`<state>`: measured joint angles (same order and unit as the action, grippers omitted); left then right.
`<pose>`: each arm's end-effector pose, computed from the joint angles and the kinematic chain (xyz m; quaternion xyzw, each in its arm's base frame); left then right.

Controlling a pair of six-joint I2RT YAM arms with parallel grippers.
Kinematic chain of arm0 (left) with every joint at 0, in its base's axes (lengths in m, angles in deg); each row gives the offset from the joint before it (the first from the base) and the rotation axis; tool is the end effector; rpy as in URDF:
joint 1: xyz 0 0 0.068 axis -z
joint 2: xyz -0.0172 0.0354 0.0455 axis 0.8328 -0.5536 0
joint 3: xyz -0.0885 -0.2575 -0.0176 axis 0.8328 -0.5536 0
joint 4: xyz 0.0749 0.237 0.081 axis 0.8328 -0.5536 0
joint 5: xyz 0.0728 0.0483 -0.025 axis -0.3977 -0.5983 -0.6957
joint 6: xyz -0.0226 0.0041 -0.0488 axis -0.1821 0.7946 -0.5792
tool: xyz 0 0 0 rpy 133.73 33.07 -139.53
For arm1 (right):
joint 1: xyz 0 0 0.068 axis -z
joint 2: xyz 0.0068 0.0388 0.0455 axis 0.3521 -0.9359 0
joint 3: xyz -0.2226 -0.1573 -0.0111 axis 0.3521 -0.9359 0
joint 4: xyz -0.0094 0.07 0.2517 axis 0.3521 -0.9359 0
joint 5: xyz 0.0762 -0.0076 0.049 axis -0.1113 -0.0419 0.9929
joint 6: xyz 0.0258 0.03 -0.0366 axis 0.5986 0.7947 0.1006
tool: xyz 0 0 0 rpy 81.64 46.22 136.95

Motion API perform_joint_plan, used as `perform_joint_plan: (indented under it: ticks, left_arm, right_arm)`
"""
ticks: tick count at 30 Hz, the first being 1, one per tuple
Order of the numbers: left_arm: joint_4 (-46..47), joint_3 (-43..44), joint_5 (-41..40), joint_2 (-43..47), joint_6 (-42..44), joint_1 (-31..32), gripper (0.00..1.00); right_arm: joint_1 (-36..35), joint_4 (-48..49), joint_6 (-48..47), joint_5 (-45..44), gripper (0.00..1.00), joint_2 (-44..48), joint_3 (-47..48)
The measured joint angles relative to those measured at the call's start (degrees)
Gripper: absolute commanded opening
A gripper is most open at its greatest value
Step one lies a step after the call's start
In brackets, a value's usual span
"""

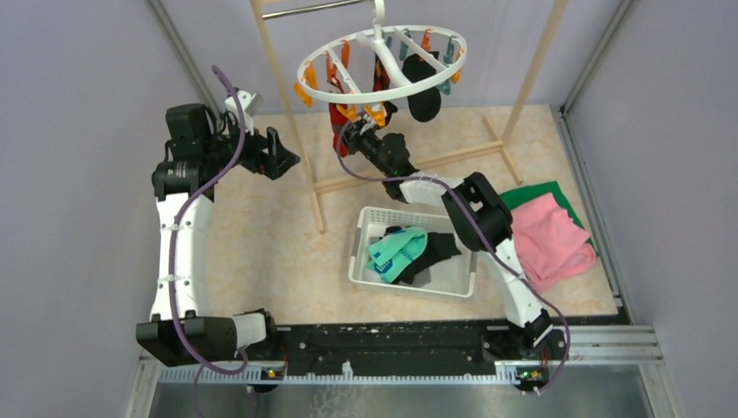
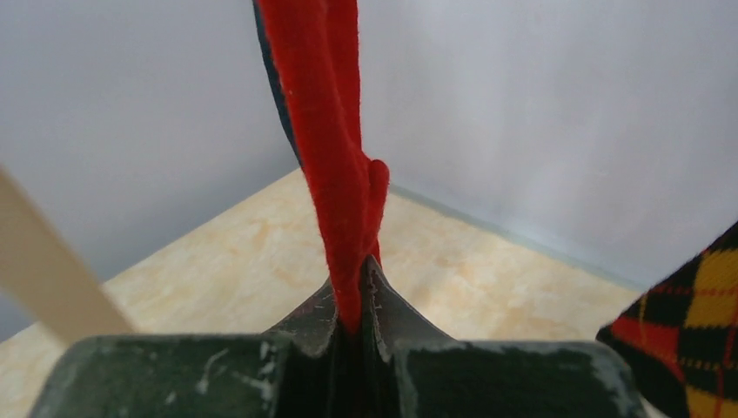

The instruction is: Remove the socks clipped to the hanger

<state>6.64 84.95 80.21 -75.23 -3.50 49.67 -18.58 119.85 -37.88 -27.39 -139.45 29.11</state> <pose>0.2454 0.0040 0.4347 0.2324 0.7897 -0.2384 0.5153 0.4234 0.3491 0.2219 -0.1872 0.5699 0.3511 0.7190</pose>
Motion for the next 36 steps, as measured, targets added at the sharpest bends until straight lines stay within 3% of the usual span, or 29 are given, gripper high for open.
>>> perform_joint_plan:
  ticks: [6, 15, 20, 30, 36]
  left_arm:
    - [0.04, 0.00, 0.55, 0.26, -1.05, 0.00, 0.95]
    - [0.04, 0.15, 2.78, 3.82, -2.73, -0.02, 0.92]
    - [0.07, 2.16, 3.21, 5.38, -4.33, -0.02, 0.92]
    - [0.28, 3.19, 5.16, 7.91, -6.93, -0.02, 0.89]
    - [1.53, 2.99, 7.76, 7.91, -8.94, -0.04, 0.89]
  right_arm:
    - [-0.17, 3.50, 6.29, 6.97, 0.00, 10.64, -16.65]
    - [-2.47, 6.64, 15.19, 14.86, 0.00, 38.42, -41.46]
    - [-4.02, 5.42, 19.39, 19.63, 0.00, 46.12, -43.54]
    - [-8.61, -3.15, 28.20, 30.62, 0.00, 47.89, -42.73]
    - [-8.57, -5.99, 29.38, 31.47, 0.00, 59.17, -50.21]
